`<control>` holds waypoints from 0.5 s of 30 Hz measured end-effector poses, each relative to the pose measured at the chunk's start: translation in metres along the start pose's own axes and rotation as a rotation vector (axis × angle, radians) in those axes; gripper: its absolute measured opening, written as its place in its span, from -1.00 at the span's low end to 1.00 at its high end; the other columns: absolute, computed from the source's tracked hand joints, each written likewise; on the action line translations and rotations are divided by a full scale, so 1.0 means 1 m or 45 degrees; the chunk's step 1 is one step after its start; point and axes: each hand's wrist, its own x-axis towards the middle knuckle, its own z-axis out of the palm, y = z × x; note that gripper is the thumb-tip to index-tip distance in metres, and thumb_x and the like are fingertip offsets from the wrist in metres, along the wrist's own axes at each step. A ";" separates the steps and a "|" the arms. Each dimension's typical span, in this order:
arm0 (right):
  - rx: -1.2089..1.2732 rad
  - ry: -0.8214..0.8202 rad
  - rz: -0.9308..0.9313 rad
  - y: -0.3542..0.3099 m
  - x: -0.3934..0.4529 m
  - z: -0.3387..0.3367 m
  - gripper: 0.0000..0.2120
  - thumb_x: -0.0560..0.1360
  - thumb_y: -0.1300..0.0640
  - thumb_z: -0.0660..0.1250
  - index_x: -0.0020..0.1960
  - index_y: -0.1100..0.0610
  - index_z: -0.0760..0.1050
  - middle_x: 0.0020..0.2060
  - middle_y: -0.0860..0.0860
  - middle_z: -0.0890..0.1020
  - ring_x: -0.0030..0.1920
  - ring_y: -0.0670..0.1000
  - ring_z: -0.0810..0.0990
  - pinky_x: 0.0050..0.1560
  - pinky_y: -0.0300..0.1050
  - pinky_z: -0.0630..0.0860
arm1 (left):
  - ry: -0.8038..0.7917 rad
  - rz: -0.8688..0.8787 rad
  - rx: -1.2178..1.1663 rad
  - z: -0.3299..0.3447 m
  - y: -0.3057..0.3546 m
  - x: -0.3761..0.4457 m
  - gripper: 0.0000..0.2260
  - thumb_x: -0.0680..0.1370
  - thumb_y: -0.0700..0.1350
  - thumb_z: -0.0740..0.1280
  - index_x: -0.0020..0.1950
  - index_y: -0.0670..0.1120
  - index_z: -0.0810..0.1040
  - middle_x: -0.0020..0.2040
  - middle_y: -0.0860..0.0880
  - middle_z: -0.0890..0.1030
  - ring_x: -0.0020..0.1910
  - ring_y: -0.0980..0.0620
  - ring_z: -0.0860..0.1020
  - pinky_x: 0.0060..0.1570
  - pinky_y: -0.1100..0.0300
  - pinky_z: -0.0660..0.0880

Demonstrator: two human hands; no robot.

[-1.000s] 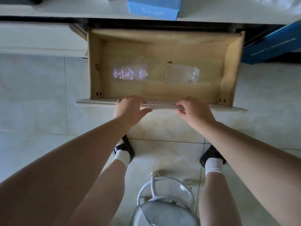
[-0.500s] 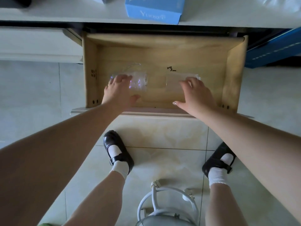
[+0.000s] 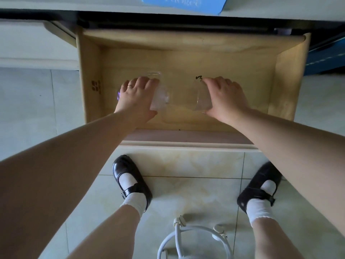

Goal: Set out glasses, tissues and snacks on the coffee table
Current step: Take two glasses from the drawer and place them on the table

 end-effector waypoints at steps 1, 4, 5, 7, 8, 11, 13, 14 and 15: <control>0.029 0.020 -0.015 0.000 -0.005 -0.004 -0.23 0.25 0.13 0.52 0.38 0.16 0.27 0.18 0.21 0.50 0.14 0.26 0.49 0.12 0.13 0.42 | 0.021 -0.028 -0.107 -0.003 0.000 -0.005 -0.23 0.31 -0.06 0.52 0.44 -0.07 0.26 0.38 -0.17 0.36 0.37 -0.25 0.31 0.39 -0.11 0.17; 0.148 0.106 -0.089 -0.005 -0.024 -0.024 -0.20 0.21 0.10 0.57 0.35 0.24 0.31 0.15 0.22 0.54 0.10 0.26 0.54 0.06 0.11 0.49 | 0.144 -0.110 -0.501 -0.016 0.004 -0.032 -0.19 0.25 -0.15 0.58 0.42 -0.18 0.28 0.29 -0.22 0.40 0.28 -0.23 0.38 0.24 -0.02 0.34; 0.200 0.134 -0.108 -0.009 -0.032 -0.033 -0.19 0.20 0.09 0.59 0.34 0.25 0.32 0.15 0.22 0.54 0.11 0.24 0.55 0.06 0.09 0.50 | 0.197 -0.133 -0.589 -0.022 0.006 -0.044 -0.19 0.24 -0.16 0.58 0.40 -0.20 0.28 0.27 -0.22 0.41 0.24 -0.19 0.40 0.17 0.06 0.37; 0.345 0.158 -0.113 -0.019 -0.050 -0.055 -0.17 0.19 0.10 0.60 0.35 0.25 0.31 0.20 0.20 0.52 0.16 0.21 0.53 0.11 0.04 0.48 | 0.287 -0.215 -0.734 -0.037 0.012 -0.070 -0.21 0.24 -0.17 0.59 0.38 -0.22 0.29 0.24 -0.19 0.42 0.14 -0.05 0.43 0.04 0.24 0.35; 0.420 0.163 -0.115 -0.024 -0.058 -0.068 -0.17 0.19 0.12 0.60 0.35 0.24 0.31 0.22 0.18 0.51 0.18 0.20 0.51 0.14 0.02 0.47 | 0.331 -0.262 -0.799 -0.046 0.016 -0.084 -0.22 0.25 -0.16 0.59 0.37 -0.22 0.29 0.23 -0.17 0.43 0.10 0.03 0.41 0.00 0.31 0.34; 0.555 0.156 -0.190 -0.045 -0.082 -0.109 -0.20 0.19 0.19 0.57 0.35 0.25 0.33 0.24 0.18 0.49 0.21 0.21 0.49 0.15 -0.01 0.44 | 0.462 -0.411 -0.967 -0.077 0.026 -0.129 -0.22 0.25 -0.13 0.59 0.36 -0.20 0.28 0.24 -0.10 0.43 0.10 0.10 0.40 -0.06 0.49 0.33; 0.599 0.115 -0.231 -0.062 -0.095 -0.137 -0.22 0.19 0.19 0.56 0.35 0.22 0.33 0.25 0.17 0.46 0.21 0.20 0.49 0.12 0.00 0.46 | 0.529 -0.496 -1.049 -0.100 0.032 -0.160 -0.23 0.27 -0.11 0.58 0.36 -0.17 0.26 0.25 -0.08 0.43 0.12 0.07 0.42 -0.02 0.34 0.40; 0.605 0.097 -0.250 -0.072 -0.102 -0.151 -0.21 0.19 0.18 0.56 0.35 0.21 0.33 0.26 0.16 0.45 0.21 0.19 0.48 0.11 -0.02 0.45 | 0.554 -0.538 -1.073 -0.113 0.034 -0.177 -0.23 0.27 -0.10 0.58 0.37 -0.15 0.25 0.25 -0.08 0.43 0.13 0.06 0.42 -0.02 0.28 0.40; 0.602 0.090 -0.275 -0.082 -0.108 -0.165 -0.19 0.18 0.17 0.57 0.36 0.20 0.32 0.26 0.16 0.45 0.22 0.18 0.48 0.10 -0.08 0.43 | 0.587 -0.581 -1.102 -0.126 0.036 -0.193 -0.23 0.28 -0.10 0.57 0.37 -0.14 0.25 0.25 -0.05 0.43 0.13 0.07 0.42 -0.04 0.30 0.38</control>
